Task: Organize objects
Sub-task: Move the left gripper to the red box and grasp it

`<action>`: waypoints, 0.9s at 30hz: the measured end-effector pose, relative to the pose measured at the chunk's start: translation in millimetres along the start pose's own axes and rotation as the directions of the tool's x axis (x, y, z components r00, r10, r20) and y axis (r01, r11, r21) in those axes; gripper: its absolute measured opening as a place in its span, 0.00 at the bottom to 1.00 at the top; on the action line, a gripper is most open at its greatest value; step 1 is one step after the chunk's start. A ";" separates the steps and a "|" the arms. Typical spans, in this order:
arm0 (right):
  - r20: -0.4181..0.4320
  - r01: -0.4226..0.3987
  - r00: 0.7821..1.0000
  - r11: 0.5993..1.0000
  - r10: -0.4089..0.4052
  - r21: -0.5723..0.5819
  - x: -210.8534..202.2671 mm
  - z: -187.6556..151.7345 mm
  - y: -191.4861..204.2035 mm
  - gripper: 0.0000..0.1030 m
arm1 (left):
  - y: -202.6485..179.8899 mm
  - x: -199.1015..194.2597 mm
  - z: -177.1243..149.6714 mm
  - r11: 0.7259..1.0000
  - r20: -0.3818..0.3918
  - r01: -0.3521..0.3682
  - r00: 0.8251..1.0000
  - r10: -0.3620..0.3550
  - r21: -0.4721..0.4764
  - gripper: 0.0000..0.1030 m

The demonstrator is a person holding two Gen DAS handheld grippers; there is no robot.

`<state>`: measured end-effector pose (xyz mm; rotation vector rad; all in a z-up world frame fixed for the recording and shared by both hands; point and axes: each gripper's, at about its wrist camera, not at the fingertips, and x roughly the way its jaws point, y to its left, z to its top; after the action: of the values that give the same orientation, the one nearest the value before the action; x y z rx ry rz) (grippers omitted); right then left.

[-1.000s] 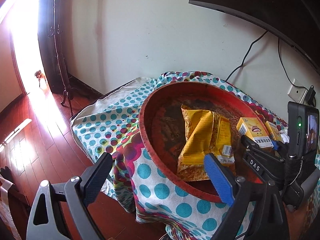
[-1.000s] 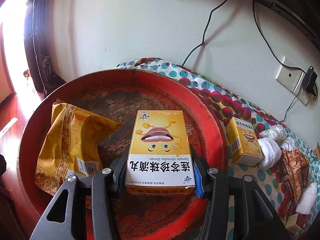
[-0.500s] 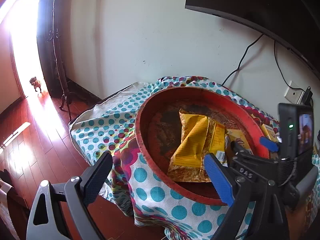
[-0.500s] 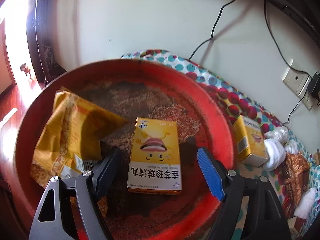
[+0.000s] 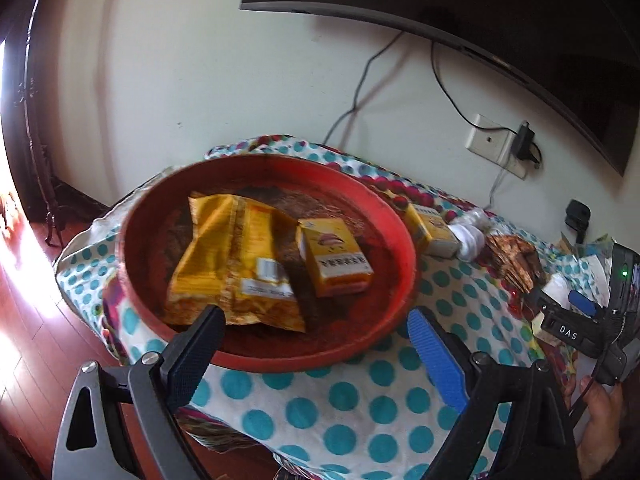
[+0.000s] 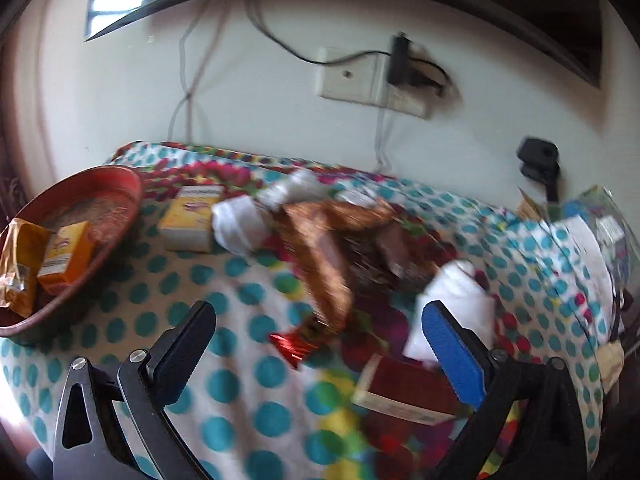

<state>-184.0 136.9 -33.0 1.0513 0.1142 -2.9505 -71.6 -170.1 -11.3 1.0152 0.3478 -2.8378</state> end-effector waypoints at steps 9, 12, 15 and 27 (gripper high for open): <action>-0.019 0.063 0.998 0.981 -0.060 0.186 -5.5 -23.1 -99.3 1.00 | -120.3 27.2 -41.5 0.973 -0.110 0.156 0.984 -0.139 0.173 0.92; -0.021 0.072 0.997 0.966 -0.069 0.249 -6.9 -26.1 -123.7 1.00 | -170.3 30.9 -44.6 0.945 -0.136 0.204 0.975 -0.174 0.255 0.92; -0.009 0.077 0.997 0.937 -0.079 0.339 -11.0 -30.8 -147.7 1.00 | -213.6 39.4 -44.2 0.901 -0.157 0.277 0.959 -0.236 0.334 0.92; -0.069 0.080 0.996 0.787 -0.048 0.611 -1.2 -56.9 -205.2 1.00 | -323.7 99.1 -54.4 0.847 -0.233 0.269 0.956 -0.178 0.457 0.92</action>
<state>-153.5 345.6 -62.7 1.1751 -0.8958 -3.0829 -172.0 154.4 -57.6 1.4114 -0.2794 -3.1316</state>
